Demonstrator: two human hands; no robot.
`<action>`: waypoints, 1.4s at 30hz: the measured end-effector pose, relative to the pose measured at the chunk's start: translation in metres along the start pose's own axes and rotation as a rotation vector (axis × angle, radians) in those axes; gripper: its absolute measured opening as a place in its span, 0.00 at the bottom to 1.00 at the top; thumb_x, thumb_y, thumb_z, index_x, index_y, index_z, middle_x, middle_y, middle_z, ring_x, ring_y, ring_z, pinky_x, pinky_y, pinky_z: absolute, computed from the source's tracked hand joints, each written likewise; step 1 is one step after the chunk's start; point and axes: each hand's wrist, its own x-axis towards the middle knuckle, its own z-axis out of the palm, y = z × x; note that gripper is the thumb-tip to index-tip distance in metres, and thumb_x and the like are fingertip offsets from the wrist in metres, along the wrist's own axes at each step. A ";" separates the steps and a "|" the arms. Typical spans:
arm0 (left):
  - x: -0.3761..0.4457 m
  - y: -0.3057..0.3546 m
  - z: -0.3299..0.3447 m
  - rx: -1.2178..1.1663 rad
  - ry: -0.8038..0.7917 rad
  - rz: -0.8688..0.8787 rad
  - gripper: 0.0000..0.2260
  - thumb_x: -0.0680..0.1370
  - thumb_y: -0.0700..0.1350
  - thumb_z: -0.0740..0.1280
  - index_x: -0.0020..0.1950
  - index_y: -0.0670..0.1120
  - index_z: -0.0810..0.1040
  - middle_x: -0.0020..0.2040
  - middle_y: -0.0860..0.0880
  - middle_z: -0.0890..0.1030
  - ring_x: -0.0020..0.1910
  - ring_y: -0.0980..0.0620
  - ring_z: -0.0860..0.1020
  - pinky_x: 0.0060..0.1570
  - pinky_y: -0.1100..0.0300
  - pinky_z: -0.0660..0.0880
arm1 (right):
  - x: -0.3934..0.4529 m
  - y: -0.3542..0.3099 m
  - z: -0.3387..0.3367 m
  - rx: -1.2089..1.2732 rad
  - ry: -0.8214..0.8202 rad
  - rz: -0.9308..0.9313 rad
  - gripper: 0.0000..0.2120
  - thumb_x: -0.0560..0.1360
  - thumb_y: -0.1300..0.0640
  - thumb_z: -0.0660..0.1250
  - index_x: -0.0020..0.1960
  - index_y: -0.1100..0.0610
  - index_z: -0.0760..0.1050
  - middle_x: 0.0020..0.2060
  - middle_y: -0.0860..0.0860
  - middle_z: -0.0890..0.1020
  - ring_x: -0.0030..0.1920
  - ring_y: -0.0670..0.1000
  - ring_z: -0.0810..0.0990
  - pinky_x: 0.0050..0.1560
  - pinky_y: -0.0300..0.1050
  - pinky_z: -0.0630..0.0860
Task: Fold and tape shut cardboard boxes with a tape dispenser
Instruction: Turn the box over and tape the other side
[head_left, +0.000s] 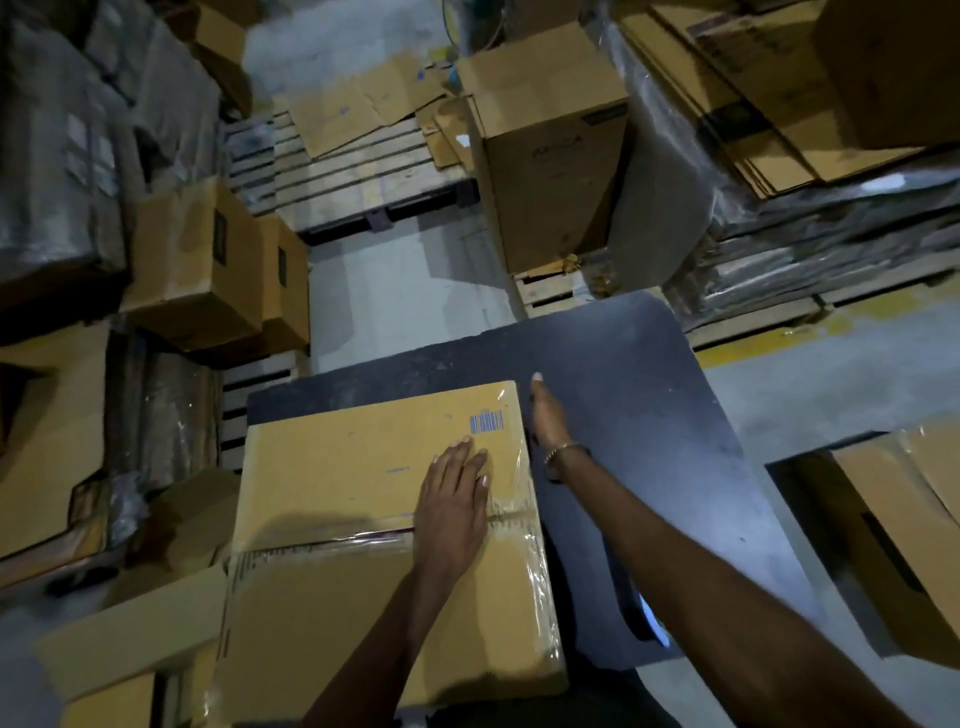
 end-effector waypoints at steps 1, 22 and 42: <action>0.001 -0.001 0.000 0.002 0.006 0.007 0.18 0.87 0.46 0.58 0.75 0.45 0.76 0.80 0.46 0.70 0.79 0.46 0.67 0.76 0.42 0.66 | -0.032 -0.004 0.005 -0.033 0.015 -0.131 0.29 0.85 0.36 0.53 0.80 0.50 0.65 0.76 0.45 0.70 0.74 0.49 0.69 0.74 0.46 0.63; 0.149 0.025 0.025 0.038 -0.136 -0.032 0.33 0.85 0.61 0.47 0.85 0.42 0.60 0.85 0.40 0.58 0.85 0.42 0.54 0.83 0.44 0.50 | -0.067 0.008 -0.057 -0.835 0.352 -0.450 0.20 0.84 0.46 0.60 0.71 0.56 0.70 0.61 0.60 0.80 0.60 0.64 0.78 0.50 0.55 0.75; 0.023 0.049 0.019 0.167 -0.101 -0.052 0.32 0.87 0.64 0.48 0.86 0.46 0.55 0.86 0.42 0.53 0.85 0.45 0.51 0.83 0.45 0.50 | -0.169 0.170 -0.129 -0.570 0.682 -0.332 0.25 0.85 0.36 0.51 0.47 0.52 0.77 0.46 0.52 0.81 0.51 0.55 0.81 0.48 0.47 0.75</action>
